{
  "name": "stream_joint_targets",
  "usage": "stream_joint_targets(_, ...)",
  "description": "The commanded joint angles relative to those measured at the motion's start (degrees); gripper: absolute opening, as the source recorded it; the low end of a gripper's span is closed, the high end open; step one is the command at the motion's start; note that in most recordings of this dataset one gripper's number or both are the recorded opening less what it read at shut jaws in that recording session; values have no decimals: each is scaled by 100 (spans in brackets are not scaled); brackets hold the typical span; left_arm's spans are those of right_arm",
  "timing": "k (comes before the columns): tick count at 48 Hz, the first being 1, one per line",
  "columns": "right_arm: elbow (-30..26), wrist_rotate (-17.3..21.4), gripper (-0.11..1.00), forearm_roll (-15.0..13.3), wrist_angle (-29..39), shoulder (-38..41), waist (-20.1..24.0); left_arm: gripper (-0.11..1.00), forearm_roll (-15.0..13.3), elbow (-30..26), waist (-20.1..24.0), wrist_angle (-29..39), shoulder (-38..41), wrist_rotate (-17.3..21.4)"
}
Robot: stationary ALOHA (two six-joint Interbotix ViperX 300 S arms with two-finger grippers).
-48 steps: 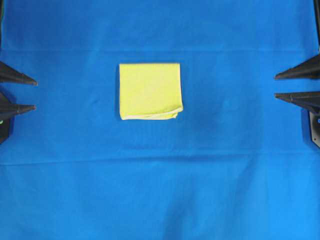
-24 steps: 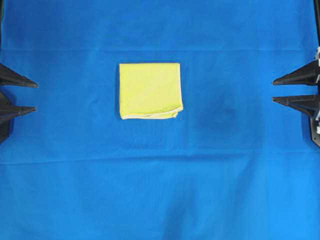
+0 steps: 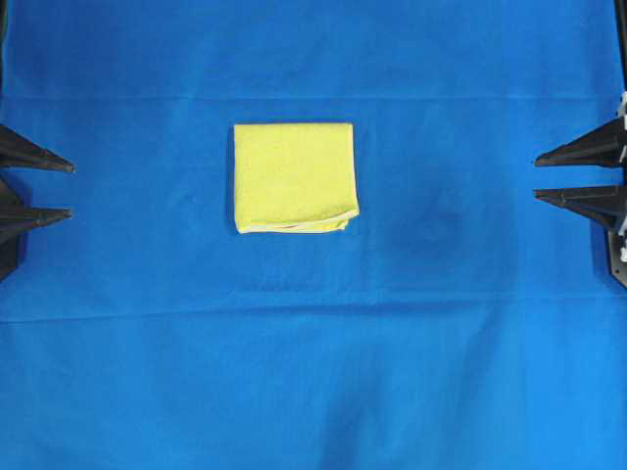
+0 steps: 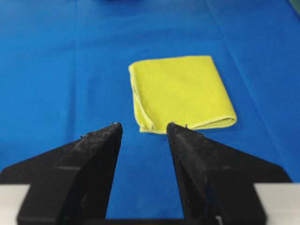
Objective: Fold a vertical towel.
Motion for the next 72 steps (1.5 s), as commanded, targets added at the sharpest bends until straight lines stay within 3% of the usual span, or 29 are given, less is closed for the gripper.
stream_joint_targets(1, -70, 18, 51, 0, -35, 35, -9, 59, -9, -62, 18, -62, 35, -9)
stream_joint_targets(72, -62, 18, 50, 0, 53, 44, -9, 59, 0, -62, 18, -53, 18, -9)
